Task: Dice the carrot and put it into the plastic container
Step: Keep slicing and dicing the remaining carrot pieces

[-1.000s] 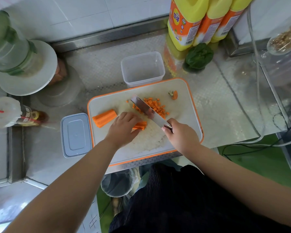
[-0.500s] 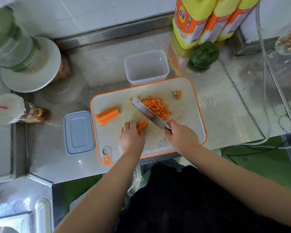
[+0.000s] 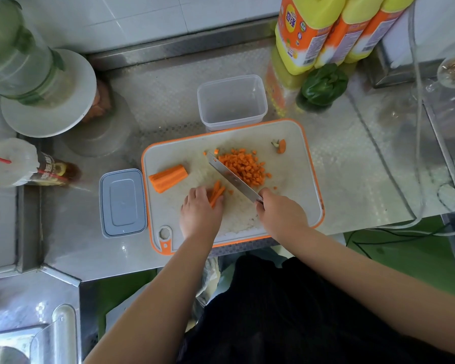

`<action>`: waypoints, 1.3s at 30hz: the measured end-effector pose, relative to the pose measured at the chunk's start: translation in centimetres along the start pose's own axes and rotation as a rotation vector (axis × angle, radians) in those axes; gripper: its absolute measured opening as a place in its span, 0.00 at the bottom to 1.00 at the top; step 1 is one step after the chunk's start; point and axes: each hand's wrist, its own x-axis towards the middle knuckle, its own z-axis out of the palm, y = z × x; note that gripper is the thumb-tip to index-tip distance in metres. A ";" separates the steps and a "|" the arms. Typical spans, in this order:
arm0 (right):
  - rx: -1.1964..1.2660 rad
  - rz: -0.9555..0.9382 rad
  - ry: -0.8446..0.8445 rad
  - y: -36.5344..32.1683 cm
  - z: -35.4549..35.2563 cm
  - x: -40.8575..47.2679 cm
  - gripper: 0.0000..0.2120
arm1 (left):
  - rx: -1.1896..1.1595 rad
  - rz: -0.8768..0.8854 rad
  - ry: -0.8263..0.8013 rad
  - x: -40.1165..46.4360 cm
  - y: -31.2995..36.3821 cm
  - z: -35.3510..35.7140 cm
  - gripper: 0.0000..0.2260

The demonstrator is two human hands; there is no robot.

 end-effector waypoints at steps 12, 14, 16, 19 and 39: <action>-0.115 -0.050 -0.036 -0.1 -0.8 0.6 0.07 | -0.052 0.256 0.146 -0.7 -1.4 1.4 0.07; -0.097 -0.052 -0.068 -0.3 -1.0 0.5 0.07 | -0.041 0.282 0.172 -0.5 -1.6 1.4 0.06; -0.062 -0.041 -0.051 -0.4 -1.0 0.2 0.07 | -0.029 0.334 0.209 -0.3 -1.9 1.4 0.06; -0.072 -0.065 0.019 -0.5 -1.0 -0.1 0.08 | -0.007 0.391 0.245 -0.3 -2.2 1.4 0.08; -0.024 -0.012 -0.225 -1.3 -0.8 2.3 0.10 | -0.076 0.475 0.275 0.8 -2.9 2.1 0.11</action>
